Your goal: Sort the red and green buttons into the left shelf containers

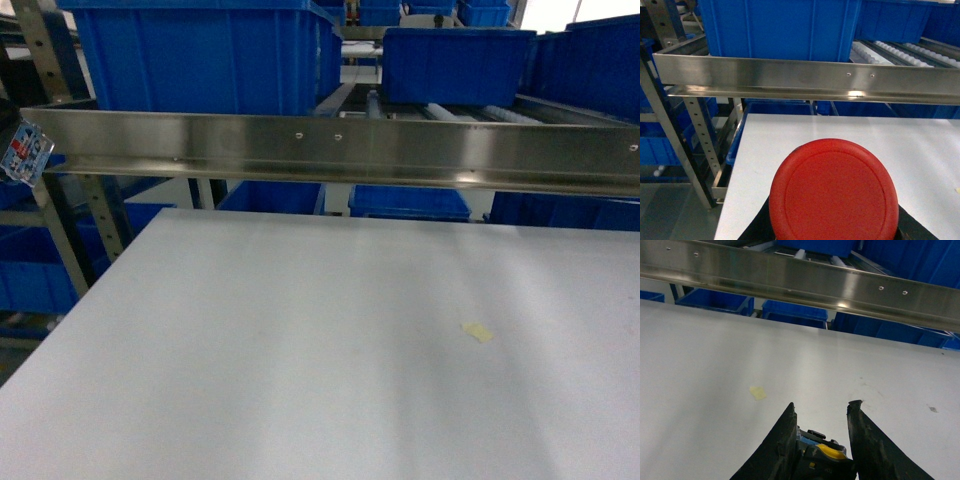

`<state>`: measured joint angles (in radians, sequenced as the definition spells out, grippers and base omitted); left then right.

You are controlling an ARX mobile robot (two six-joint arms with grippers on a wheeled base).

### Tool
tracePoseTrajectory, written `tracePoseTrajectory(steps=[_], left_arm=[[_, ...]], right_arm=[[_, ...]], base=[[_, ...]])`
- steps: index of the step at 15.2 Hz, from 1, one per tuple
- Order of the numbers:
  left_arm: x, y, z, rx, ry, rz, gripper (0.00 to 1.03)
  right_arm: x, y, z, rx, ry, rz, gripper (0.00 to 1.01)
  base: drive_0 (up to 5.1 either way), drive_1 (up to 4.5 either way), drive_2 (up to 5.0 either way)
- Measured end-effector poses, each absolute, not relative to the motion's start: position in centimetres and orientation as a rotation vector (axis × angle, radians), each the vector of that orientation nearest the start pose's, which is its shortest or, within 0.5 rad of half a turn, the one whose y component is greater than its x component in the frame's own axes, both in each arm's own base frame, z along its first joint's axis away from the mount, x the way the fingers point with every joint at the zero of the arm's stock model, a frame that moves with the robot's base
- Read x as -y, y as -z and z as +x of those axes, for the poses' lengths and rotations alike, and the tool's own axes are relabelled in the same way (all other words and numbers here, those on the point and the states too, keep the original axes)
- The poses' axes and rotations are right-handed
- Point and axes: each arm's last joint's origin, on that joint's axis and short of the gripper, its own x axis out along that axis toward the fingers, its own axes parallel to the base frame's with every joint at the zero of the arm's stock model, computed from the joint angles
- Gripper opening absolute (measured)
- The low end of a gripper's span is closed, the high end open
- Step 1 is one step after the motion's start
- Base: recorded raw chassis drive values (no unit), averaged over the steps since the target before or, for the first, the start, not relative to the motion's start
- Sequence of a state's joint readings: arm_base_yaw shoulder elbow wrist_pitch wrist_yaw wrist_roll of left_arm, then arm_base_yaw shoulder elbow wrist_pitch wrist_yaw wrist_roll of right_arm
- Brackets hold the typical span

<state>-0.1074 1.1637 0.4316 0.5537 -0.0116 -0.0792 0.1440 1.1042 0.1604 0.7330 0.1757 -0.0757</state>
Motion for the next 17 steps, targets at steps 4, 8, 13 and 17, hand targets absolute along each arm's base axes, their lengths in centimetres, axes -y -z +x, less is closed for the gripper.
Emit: tracePoseTrajectory(steps=[4, 8, 13, 17], left_arm=[[2.46, -20.94, 23.16, -0.184, 0.088, -0.068, 0.24], [2.46, -20.96, 23.17, -0.182, 0.088, -0.068, 0.24], [2.46, -20.96, 23.16, -0.183, 0.088, -0.068, 0.24], [2.46, -20.97, 23.17, -0.181, 0.088, -0.068, 0.24]], right_arm=[[-2.19, -15.58, 18.65, -0.211, 0.023, -0.109, 0.28], [-2.19, -15.55, 18.65, -0.213, 0.023, -0.11, 0.28], [-2.19, -15.56, 18.64, -0.213, 0.023, -0.109, 0.28], [-2.19, -15.61, 18.65, -0.208, 0.023, -0.109, 0.28]], base=[[-5.0, 2.4, 2.4], [-4.9, 2.9, 1.8], [-4.6, 3.9, 1.0], [-4.7, 3.86, 0.8]])
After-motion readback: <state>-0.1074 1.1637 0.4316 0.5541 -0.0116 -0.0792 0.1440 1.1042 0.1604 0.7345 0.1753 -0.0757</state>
